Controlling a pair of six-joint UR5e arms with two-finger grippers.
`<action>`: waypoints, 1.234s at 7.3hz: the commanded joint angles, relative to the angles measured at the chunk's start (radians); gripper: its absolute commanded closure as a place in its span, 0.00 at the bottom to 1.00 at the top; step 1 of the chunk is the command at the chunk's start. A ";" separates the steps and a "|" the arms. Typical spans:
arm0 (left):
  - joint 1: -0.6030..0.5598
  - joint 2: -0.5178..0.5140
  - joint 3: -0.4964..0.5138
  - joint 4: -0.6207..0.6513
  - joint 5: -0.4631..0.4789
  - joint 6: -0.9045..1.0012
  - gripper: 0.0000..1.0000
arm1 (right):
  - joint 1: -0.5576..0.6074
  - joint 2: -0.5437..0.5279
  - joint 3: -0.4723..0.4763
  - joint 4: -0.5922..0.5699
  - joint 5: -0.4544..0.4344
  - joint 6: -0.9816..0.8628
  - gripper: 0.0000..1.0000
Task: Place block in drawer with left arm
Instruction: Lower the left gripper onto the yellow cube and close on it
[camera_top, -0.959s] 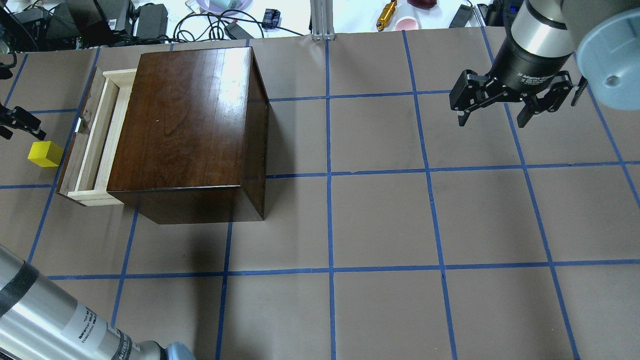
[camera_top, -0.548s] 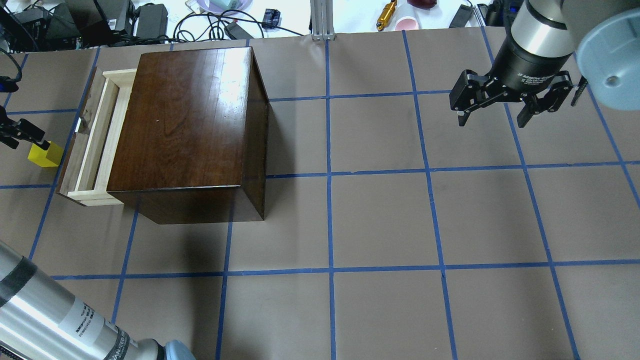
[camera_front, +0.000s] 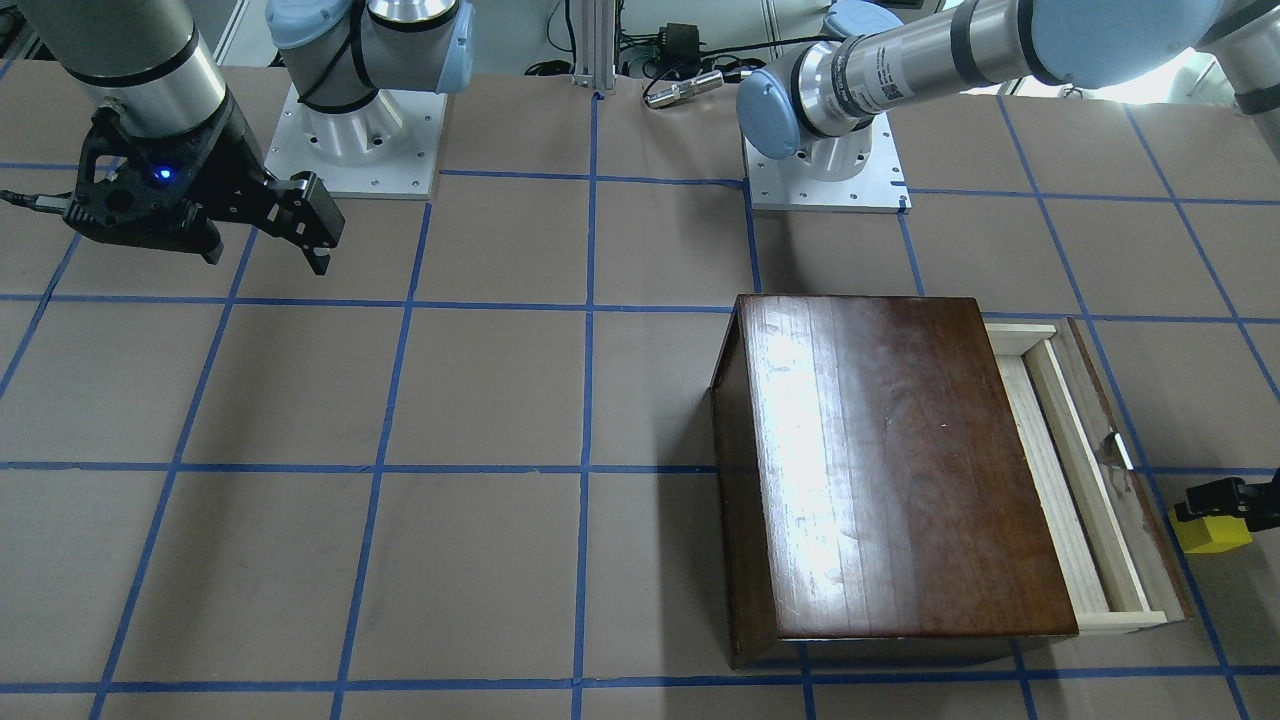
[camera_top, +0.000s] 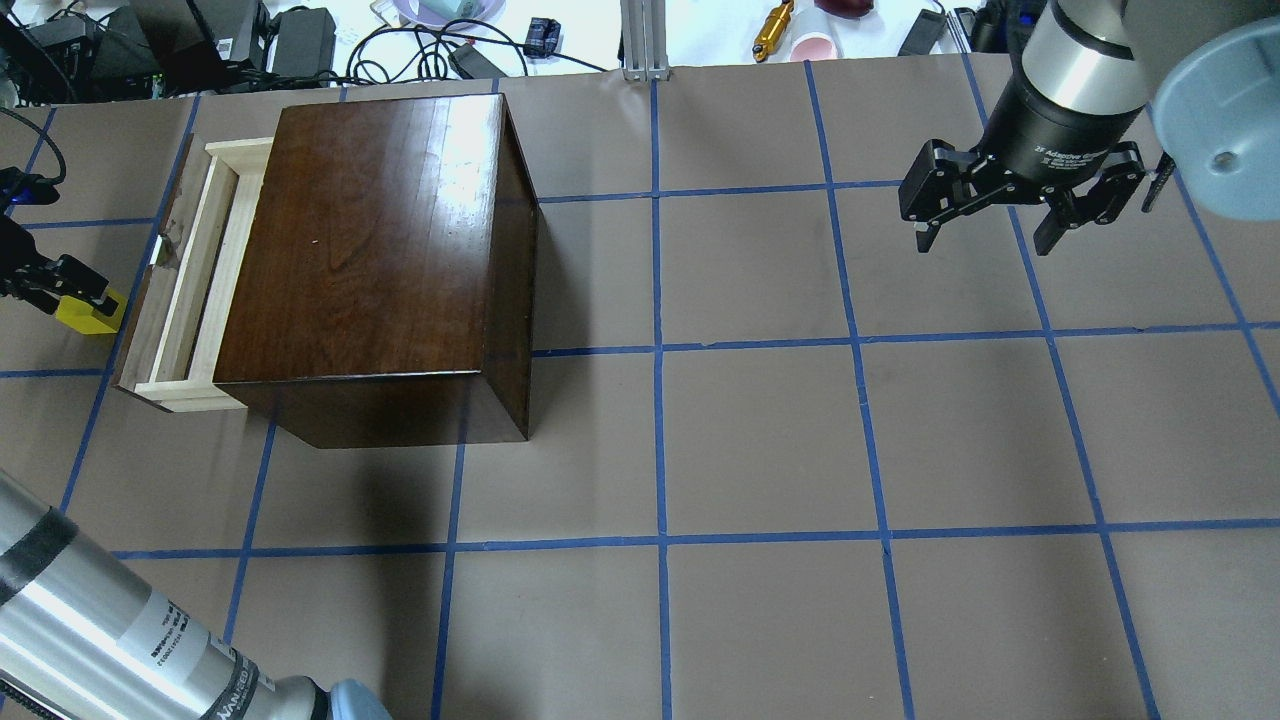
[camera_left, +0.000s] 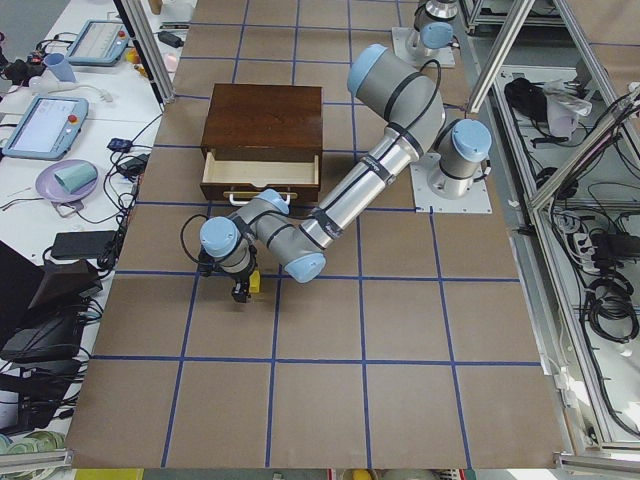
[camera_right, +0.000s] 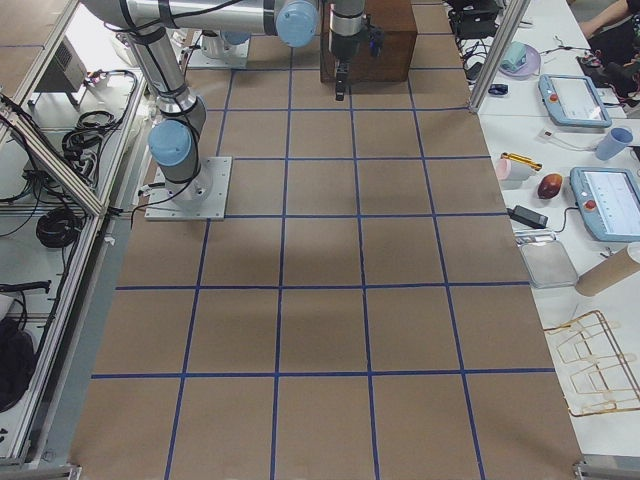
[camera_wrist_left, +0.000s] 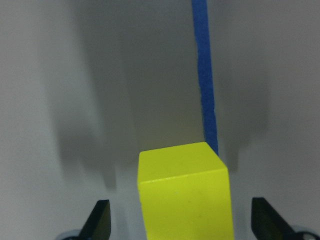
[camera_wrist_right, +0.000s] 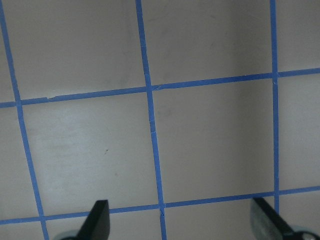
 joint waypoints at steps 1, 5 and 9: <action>0.000 -0.001 -0.001 0.001 0.005 0.001 0.14 | 0.000 0.000 0.000 0.000 0.000 0.000 0.00; 0.000 0.002 0.001 -0.001 0.000 0.002 0.69 | 0.000 0.000 0.000 0.000 0.000 0.000 0.00; 0.002 0.118 -0.001 -0.089 0.000 -0.004 0.74 | 0.000 0.000 0.000 0.000 0.000 0.000 0.00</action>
